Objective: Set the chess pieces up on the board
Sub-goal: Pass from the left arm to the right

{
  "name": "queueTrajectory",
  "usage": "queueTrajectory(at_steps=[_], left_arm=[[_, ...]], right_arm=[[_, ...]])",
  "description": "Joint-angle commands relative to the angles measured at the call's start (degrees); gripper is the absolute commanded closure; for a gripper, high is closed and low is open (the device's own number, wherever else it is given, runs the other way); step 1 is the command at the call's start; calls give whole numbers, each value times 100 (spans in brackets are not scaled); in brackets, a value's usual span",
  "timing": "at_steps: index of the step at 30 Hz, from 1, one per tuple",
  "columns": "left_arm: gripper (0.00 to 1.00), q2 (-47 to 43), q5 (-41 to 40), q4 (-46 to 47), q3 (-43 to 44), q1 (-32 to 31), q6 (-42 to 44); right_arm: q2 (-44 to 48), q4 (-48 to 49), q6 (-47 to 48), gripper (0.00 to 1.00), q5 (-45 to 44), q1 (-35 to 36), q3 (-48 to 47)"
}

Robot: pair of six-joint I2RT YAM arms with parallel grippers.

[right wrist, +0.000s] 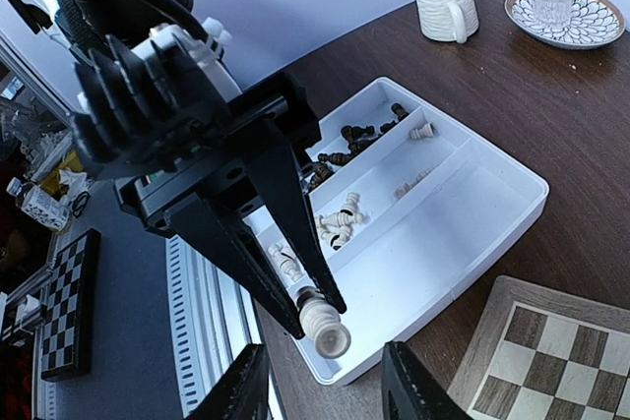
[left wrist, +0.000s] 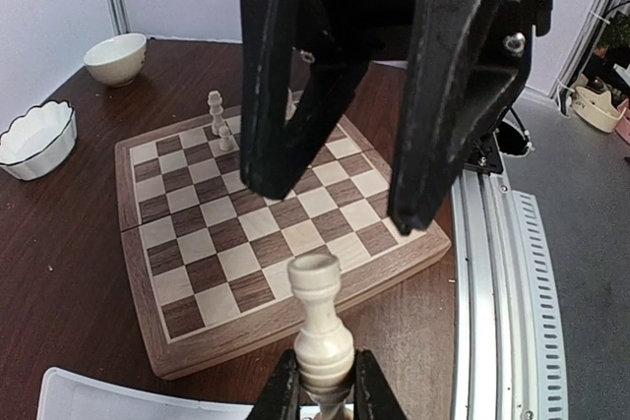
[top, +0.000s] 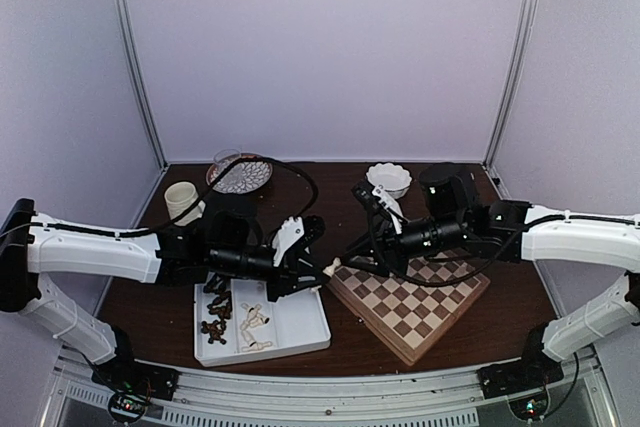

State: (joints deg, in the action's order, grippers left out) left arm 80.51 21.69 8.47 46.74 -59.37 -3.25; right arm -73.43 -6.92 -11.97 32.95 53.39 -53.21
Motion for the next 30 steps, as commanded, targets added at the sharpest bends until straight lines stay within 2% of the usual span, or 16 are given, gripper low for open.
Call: queueTrajectory(at_steps=[1,15,19,23,27,30], left_arm=[[91,-26,70,17,208,-53,131],[92,1,162,-84,283,-97,166],[91,-5,161,-95,292,-96,175],[91,-12,182,-98,292,-109,175],[91,-31,204,-97,292,-118,184],[91,-40,221,-92,296,-126,184]], right_arm=[[-168,-190,177,59,-46,99,-243],[-354,-203,202,77,141,199,-352],[-382,-223,196,69,150,206,-365],[-416,-254,195,69,130,207,-391],[-459,-289,195,71,56,207,-424],[-487,-337,193,79,6,207,-452]])
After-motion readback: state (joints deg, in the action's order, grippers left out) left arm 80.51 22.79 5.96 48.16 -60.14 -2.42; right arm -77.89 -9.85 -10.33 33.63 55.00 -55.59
